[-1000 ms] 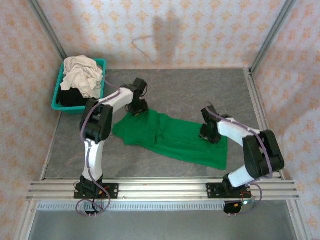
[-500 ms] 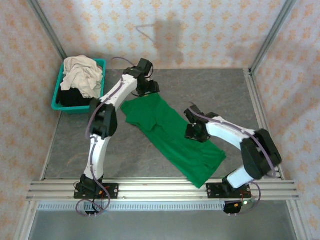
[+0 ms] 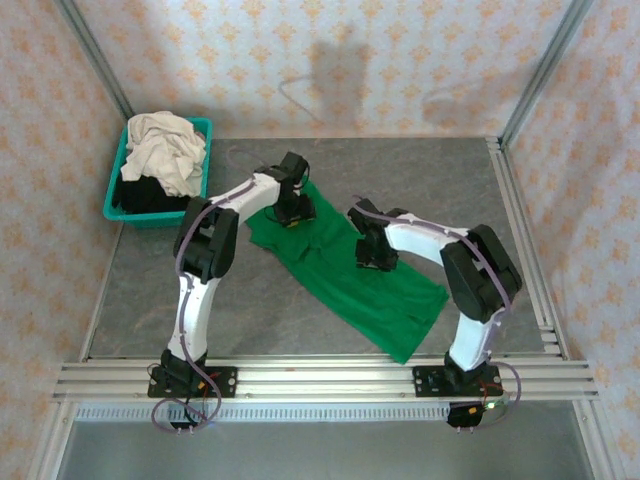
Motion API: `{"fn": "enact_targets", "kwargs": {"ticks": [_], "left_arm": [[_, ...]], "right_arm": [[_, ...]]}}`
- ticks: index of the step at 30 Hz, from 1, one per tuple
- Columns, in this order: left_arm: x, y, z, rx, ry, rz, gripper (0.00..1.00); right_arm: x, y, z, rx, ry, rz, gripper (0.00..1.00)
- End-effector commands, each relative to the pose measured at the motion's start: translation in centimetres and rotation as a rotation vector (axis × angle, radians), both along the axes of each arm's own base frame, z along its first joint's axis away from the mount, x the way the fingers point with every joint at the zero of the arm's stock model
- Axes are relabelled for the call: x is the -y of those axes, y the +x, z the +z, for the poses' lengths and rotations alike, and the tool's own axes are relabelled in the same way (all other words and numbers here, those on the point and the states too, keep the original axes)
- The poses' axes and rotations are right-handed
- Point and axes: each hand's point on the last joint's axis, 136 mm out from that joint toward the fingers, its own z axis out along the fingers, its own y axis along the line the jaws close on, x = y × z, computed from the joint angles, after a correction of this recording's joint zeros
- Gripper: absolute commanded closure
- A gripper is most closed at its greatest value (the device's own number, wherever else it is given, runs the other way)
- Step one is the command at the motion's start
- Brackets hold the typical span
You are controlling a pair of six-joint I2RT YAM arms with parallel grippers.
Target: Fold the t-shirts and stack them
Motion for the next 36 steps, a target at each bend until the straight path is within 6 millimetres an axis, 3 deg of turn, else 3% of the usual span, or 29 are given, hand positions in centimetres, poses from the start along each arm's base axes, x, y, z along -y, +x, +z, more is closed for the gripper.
{"fn": "enact_targets", "kwargs": {"ticks": [1, 6, 9, 12, 16, 20, 24, 28, 30, 33, 36], "left_arm": [[0.8, 1.0, -1.3, -0.009, -0.014, 0.014, 0.54], [2.8, 4.2, -3.3, 0.000, -0.078, 0.004, 0.56], [4.6, 7.0, -4.0, 0.022, -0.136, -0.018, 0.56], [7.2, 10.4, -3.3, 0.090, -0.238, -0.038, 0.57], [10.4, 15.5, 0.0, 0.261, -0.451, -0.007, 0.57], [10.7, 18.0, 4.8, 0.409, -0.531, 0.009, 0.52], [9.2, 18.0, 11.1, 0.497, -0.500, -0.016, 0.41], [6.4, 16.7, 18.5, 0.574, -0.439, -0.040, 0.32], [4.9, 15.5, 21.2, 0.579, -0.418, -0.053, 0.29], [3.3, 12.2, 23.4, 0.540, -0.343, -0.109, 0.26], [2.4, 7.5, 23.6, 0.476, -0.274, -0.174, 0.29]], "right_arm": [[-0.2, 1.3, -0.1, 0.016, -0.030, 0.002, 0.60], [-0.1, 2.1, 1.2, 0.035, -0.038, 0.003, 0.60], [0.5, 1.2, 1.8, 0.038, -0.039, 0.008, 0.58], [0.9, -0.9, 1.3, 0.005, -0.015, -0.001, 0.57], [1.4, -4.5, -0.1, -0.047, 0.006, -0.036, 0.57], [-0.8, -7.2, -1.4, -0.077, 0.034, -0.035, 0.57], [-5.6, -8.0, -1.8, -0.078, 0.081, 0.001, 0.57], [-10.4, -6.8, 0.9, -0.001, 0.113, 0.044, 0.57], [-11.6, -6.5, 2.4, 0.033, 0.132, 0.064, 0.57], [-10.9, -6.7, 4.5, 0.082, 0.139, 0.068, 0.57], [-7.0, -7.6, 5.7, 0.140, 0.066, 0.050, 0.55]]}}
